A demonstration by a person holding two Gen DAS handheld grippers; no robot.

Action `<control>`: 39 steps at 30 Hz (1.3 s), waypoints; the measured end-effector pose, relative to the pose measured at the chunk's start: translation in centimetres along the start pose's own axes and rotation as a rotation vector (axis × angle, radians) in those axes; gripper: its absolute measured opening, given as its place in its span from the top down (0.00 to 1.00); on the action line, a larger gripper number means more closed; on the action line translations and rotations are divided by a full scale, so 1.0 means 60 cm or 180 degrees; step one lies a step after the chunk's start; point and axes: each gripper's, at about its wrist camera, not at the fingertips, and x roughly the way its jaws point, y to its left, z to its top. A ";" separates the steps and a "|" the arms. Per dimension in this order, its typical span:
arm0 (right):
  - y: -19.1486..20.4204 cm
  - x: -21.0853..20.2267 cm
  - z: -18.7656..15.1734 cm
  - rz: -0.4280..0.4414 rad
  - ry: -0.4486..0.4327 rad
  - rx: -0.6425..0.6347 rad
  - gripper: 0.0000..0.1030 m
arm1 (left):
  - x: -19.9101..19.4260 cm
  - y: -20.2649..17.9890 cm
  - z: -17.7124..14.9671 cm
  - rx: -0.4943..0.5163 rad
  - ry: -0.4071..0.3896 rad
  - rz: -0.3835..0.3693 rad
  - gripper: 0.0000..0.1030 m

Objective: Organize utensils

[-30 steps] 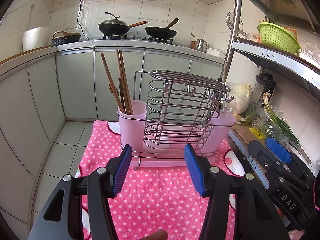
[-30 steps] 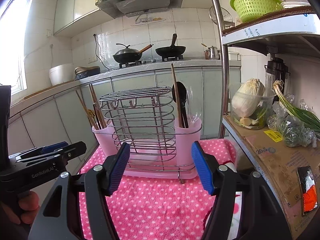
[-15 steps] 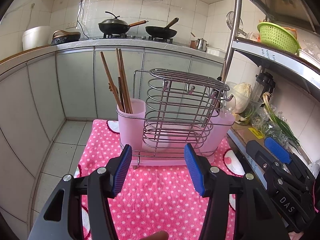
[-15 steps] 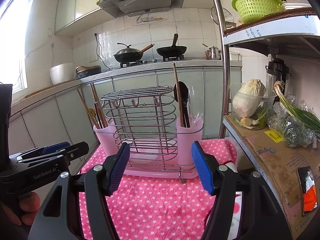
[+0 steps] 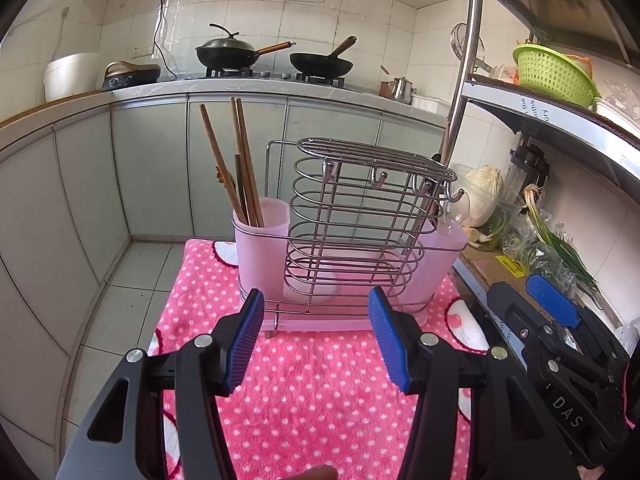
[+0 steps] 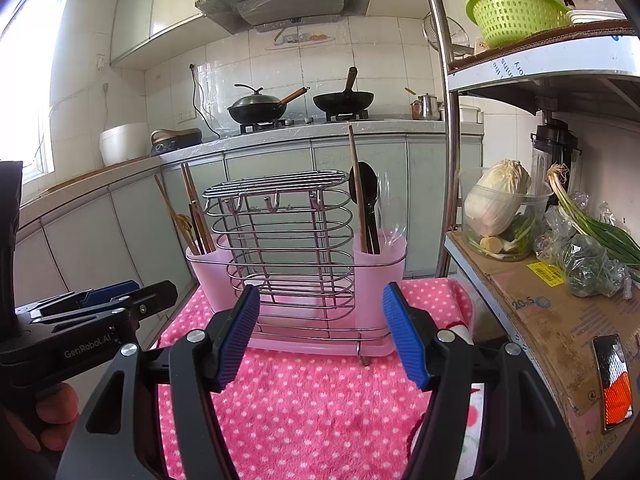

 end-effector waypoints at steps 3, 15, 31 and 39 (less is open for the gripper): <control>0.001 0.000 -0.001 -0.0003 -0.0003 -0.0007 0.37 | 0.001 0.000 0.000 0.0001 0.0000 -0.0001 0.48; 0.006 0.001 -0.004 0.0005 0.0003 -0.0036 0.37 | 0.001 0.001 0.000 0.0007 -0.0002 0.0010 0.48; 0.005 0.001 -0.004 -0.0006 -0.0003 -0.0011 0.37 | 0.000 0.000 0.001 0.0001 -0.0009 0.0013 0.48; 0.003 0.001 -0.004 -0.0007 -0.0008 -0.0019 0.37 | -0.001 -0.001 0.001 0.0010 -0.0016 0.0009 0.48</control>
